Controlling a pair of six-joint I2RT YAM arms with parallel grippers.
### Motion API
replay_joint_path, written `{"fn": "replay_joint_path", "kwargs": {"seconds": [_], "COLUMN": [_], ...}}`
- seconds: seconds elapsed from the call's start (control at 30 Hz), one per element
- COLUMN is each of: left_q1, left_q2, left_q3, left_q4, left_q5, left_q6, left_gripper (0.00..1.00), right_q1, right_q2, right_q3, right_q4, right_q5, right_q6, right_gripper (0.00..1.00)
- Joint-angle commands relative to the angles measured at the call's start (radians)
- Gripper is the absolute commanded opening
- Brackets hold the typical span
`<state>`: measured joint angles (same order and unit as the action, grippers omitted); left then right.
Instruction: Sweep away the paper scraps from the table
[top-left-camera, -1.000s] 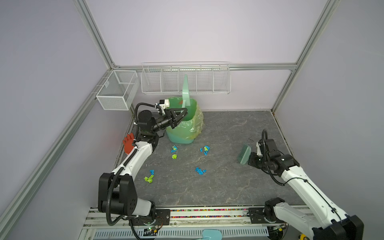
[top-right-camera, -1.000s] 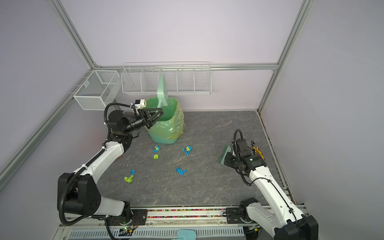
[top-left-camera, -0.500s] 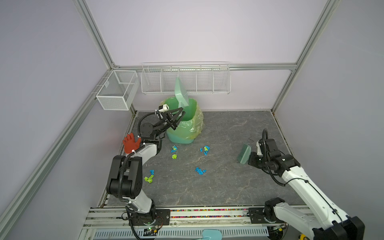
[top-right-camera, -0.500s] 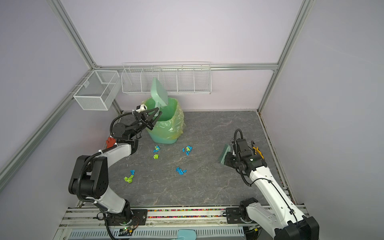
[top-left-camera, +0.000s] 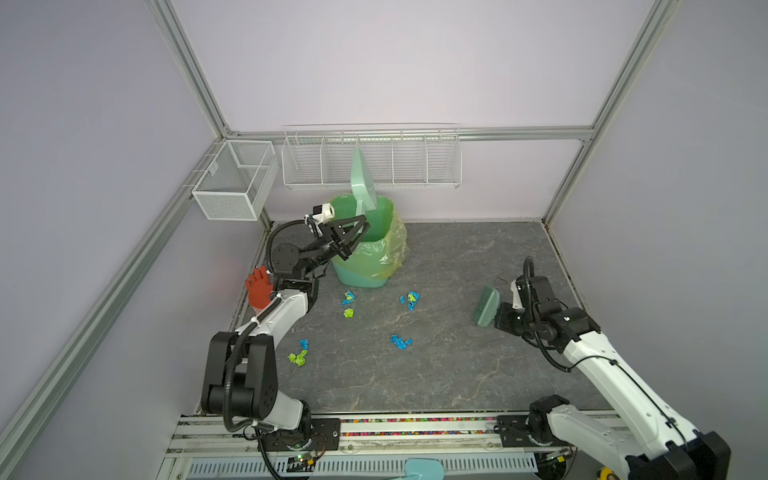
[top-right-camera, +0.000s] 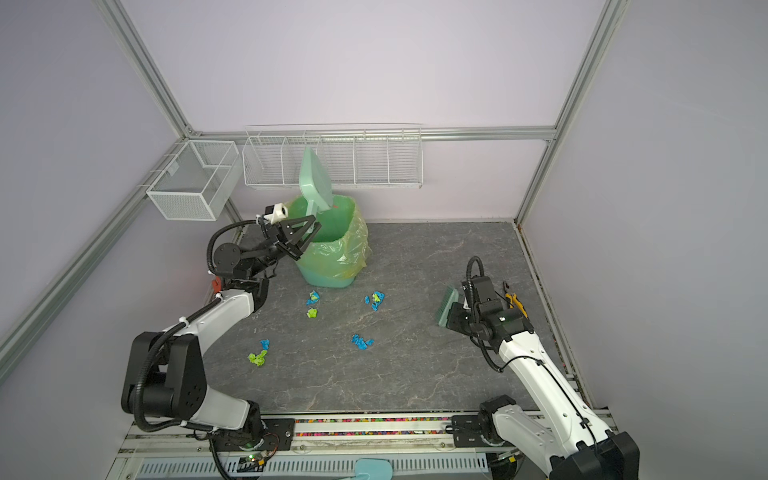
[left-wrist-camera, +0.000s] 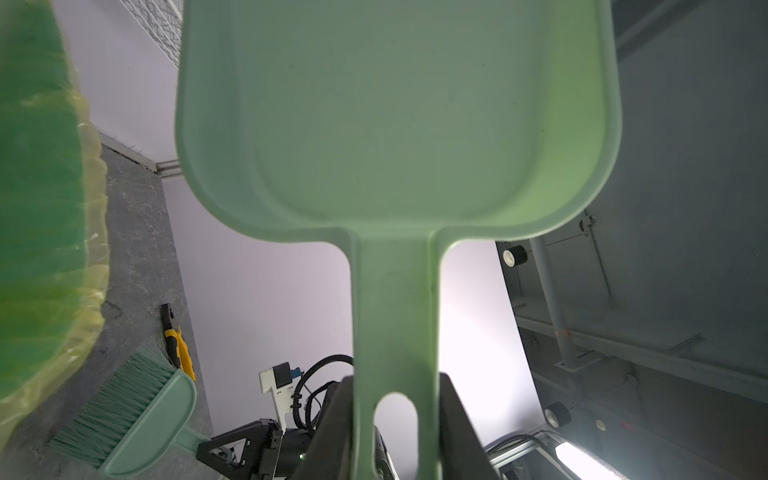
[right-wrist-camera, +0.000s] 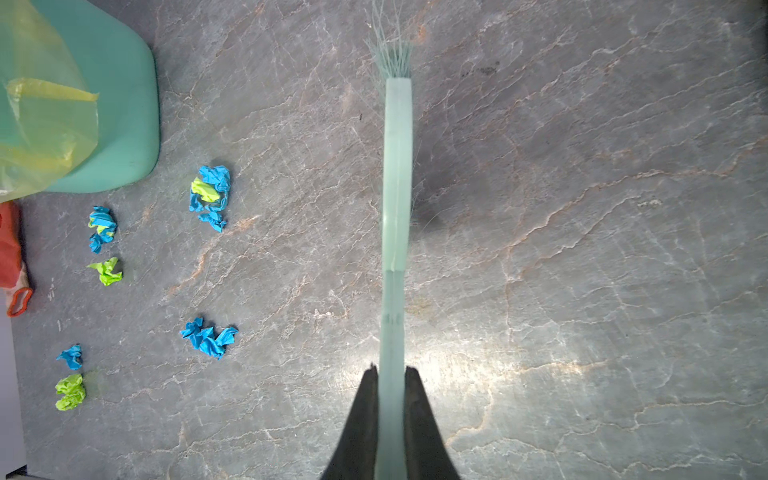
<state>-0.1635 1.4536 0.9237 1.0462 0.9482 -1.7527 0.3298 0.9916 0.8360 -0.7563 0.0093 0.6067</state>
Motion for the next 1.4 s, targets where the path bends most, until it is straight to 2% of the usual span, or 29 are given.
{"fn": "replay_joint_path", "kwargs": {"seconds": [0.0, 0.13, 0.27, 0.33, 0.4, 0.77, 1.0, 1.13, 1.37], "left_q1": [0.004, 0.002, -0.026, -0.059, -0.094, -0.135, -0.140, -0.146, -0.153], "left_q2": [-0.089, -0.186, -0.251, -0.264, -0.271, -0.318, -0.334, -0.336, -0.334], "left_q3": [0.034, 0.114, 0.260, 0.314, 0.348, 0.330, 0.333, 0.329, 0.333], "left_q4": [-0.319, -0.798, -1.323, -1.472, -1.556, -1.657, -1.735, -1.738, -1.752], "left_q5": [0.057, 0.048, -0.076, -0.148, -0.205, -0.336, -0.415, -0.418, -0.440], "left_q6": [0.278, 0.625, 1.058, 1.185, 1.262, 1.345, 1.408, 1.411, 1.427], "left_gripper": [0.00, 0.00, 0.00, 0.00, 0.00, 0.00, 0.00, 0.00, 0.00], "right_q1": [0.026, 0.077, 0.132, 0.151, 0.174, 0.313, 0.361, 0.376, 0.400], "right_q2": [0.014, 0.044, 0.081, 0.100, 0.126, 0.287, 0.429, 0.510, 0.632], "right_q3": [0.036, 0.082, 0.123, 0.143, 0.170, 0.314, 0.402, 0.446, 0.526], "right_q4": [0.038, 0.053, 0.075, 0.087, 0.090, 0.119, 0.162, 0.200, 0.214], "right_q5": [-0.030, -0.026, -0.018, -0.020, -0.018, 0.017, -0.029, -0.086, -0.118], "right_q6": [0.017, 0.018, 0.020, 0.028, 0.037, 0.102, 0.125, 0.140, 0.164], "right_gripper": [0.07, 0.07, 0.07, 0.07, 0.07, 0.07, 0.07, 0.07, 0.07]}}
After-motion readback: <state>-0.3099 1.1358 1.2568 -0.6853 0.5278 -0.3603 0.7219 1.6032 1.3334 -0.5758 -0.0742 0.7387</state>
